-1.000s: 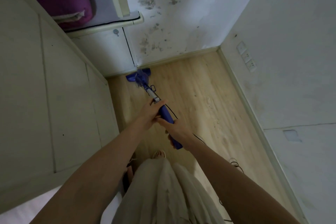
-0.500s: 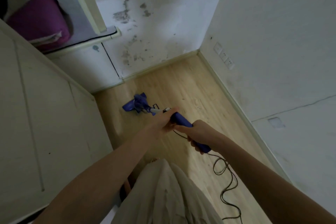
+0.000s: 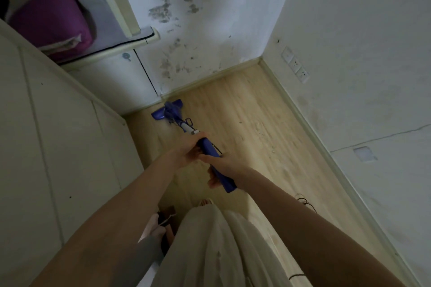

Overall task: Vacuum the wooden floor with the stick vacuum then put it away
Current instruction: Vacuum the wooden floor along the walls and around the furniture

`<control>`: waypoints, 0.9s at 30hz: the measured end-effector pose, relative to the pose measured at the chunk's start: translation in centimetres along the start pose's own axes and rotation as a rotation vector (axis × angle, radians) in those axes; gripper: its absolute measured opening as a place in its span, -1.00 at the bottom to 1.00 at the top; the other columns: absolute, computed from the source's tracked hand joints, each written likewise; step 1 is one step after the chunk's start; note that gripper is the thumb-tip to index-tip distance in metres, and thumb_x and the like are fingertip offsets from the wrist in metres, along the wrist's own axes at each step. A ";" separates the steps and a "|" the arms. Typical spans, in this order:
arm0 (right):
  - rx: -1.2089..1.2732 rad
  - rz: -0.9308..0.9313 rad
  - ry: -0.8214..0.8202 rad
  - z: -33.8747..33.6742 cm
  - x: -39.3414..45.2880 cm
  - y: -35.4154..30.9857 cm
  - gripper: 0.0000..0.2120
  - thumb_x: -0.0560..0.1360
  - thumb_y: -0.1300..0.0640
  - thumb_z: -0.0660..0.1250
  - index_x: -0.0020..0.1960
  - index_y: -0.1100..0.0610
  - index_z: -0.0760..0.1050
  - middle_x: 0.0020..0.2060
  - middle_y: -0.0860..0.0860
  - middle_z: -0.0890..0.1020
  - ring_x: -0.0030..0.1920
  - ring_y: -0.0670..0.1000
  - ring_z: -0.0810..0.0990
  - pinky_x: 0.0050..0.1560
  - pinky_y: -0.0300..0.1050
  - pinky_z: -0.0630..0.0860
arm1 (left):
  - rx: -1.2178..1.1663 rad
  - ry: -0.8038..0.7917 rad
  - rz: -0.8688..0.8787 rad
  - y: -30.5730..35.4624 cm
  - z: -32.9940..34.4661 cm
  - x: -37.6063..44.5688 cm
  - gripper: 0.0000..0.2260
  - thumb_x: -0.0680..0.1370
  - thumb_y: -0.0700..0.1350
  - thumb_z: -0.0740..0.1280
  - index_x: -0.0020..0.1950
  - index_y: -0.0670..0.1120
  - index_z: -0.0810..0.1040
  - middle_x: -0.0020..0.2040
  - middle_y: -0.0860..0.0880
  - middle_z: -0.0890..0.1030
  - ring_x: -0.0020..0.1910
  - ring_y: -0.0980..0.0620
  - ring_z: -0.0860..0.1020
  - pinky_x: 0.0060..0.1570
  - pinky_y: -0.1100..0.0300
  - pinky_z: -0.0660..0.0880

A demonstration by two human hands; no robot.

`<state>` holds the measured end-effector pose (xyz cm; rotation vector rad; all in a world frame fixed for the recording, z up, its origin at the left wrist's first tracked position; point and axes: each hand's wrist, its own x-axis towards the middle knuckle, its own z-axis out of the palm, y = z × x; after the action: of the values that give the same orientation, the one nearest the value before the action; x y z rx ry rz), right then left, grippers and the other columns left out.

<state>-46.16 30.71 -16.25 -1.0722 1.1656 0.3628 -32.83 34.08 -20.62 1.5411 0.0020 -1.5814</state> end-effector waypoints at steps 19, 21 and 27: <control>-0.115 -0.062 0.041 -4.2 -3.5 5.0 -0.69 0.53 0.02 0.37 0.19 0.14 0.42 -0.31 0.03 0.57 -0.49 -0.10 0.50 -0.43 -0.21 0.49 | -0.114 -0.124 -0.031 -3.4 4.5 -1.1 -0.94 0.59 -0.18 0.30 -0.03 -0.13 0.44 -0.15 -0.09 0.48 -0.17 -0.02 0.53 -0.29 0.19 0.60; -0.134 -0.081 0.045 -5.8 -5.5 6.5 -0.72 0.54 0.08 0.36 0.17 0.17 0.43 -0.33 0.04 0.56 -0.49 -0.08 0.50 -0.41 -0.18 0.50 | -0.138 -0.150 -0.036 -4.6 6.8 -2.1 -0.93 0.58 -0.20 0.30 -0.07 -0.12 0.42 -0.18 -0.08 0.46 -0.20 -0.01 0.52 -0.29 0.18 0.60; -0.085 -0.103 0.064 -8.8 -12.0 12.7 -0.74 0.53 0.19 0.33 0.21 0.17 0.41 -0.34 0.05 0.56 -0.46 -0.06 0.50 -0.40 -0.18 0.50 | -0.103 -0.202 -0.076 -9.0 13.3 -5.8 -0.89 0.58 -0.23 0.29 -0.12 -0.12 0.40 -0.28 -0.06 0.49 -0.32 0.03 0.56 -0.32 0.16 0.59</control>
<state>-65.16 32.96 -11.99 -1.2205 1.1548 0.3016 -49.65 35.27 -18.01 1.3111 0.0293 -1.7642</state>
